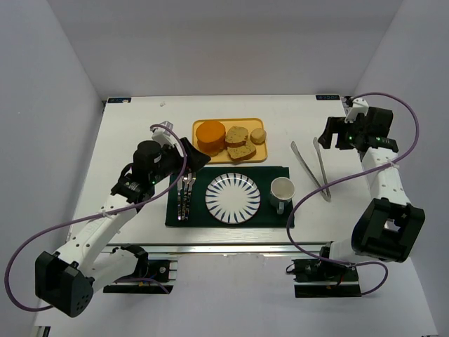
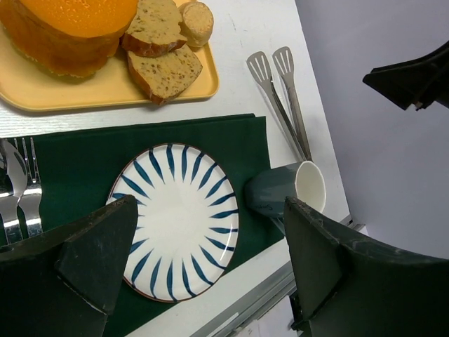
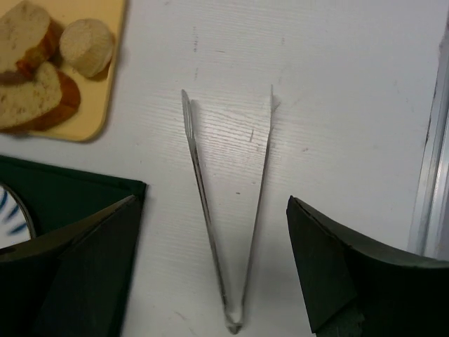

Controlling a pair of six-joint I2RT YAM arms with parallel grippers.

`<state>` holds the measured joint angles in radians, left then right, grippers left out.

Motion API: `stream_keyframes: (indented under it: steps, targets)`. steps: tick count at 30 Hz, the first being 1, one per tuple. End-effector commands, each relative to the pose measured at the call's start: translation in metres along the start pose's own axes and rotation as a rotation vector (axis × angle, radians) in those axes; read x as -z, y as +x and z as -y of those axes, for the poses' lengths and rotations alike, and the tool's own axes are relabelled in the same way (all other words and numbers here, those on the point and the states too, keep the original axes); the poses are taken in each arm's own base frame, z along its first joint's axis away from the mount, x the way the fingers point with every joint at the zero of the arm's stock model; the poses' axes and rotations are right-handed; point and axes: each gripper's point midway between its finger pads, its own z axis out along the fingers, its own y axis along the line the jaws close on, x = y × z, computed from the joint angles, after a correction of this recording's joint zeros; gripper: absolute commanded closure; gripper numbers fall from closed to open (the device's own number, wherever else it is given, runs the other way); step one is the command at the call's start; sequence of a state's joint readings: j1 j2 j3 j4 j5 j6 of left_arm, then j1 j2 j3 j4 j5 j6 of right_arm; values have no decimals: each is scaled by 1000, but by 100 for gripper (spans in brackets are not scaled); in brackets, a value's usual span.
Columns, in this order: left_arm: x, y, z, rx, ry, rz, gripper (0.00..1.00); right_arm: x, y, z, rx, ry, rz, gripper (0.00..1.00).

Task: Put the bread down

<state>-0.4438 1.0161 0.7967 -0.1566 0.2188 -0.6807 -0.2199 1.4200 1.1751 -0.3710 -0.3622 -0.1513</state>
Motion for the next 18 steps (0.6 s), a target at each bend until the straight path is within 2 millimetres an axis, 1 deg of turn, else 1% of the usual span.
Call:
stream_keyframes:
  steps: [1,2,3,4,5,6,8,9,10,11,12,13,14,15,16,18]
  targets:
    - [2,-17,12,-30,27,36,7,22,-19,-29,271,-200,113,11]
    - [3,-17,12,-29,24,35,7,35,-4,-40,335,-294,99,11]
    - [3,-17,12,-30,21,34,7,39,1,-52,416,-370,122,11]
    - [4,-18,12,-31,20,40,7,37,5,-51,445,-366,118,13]
    - [5,-18,11,-31,17,41,7,32,10,-48,422,-354,103,18]
    - [5,-17,11,-29,17,41,7,27,17,-41,408,-320,76,38]
    - [7,-15,10,-26,15,44,7,20,29,-30,386,-284,22,73]
    - [8,-15,10,-25,18,44,7,13,40,-21,375,-256,-21,88]
    - [8,-14,9,-23,17,43,7,11,47,-19,366,-252,-47,85]
    - [9,-15,9,-24,17,46,7,6,55,-15,359,-250,-72,55]
    - [9,-15,9,-24,15,48,7,3,61,-7,345,-212,-101,32]
    - [10,-14,9,-24,13,48,7,-2,61,-2,332,-190,-107,16]
    - [10,-13,7,-23,11,48,7,-3,62,2,324,-174,-118,11]
    - [11,-13,7,-23,12,52,7,-8,68,10,300,-141,-154,11]
    - [11,-11,6,-18,10,52,7,-10,66,14,295,-123,-158,11]
    - [10,-6,3,-12,12,41,7,-16,77,26,259,-59,-204,11]
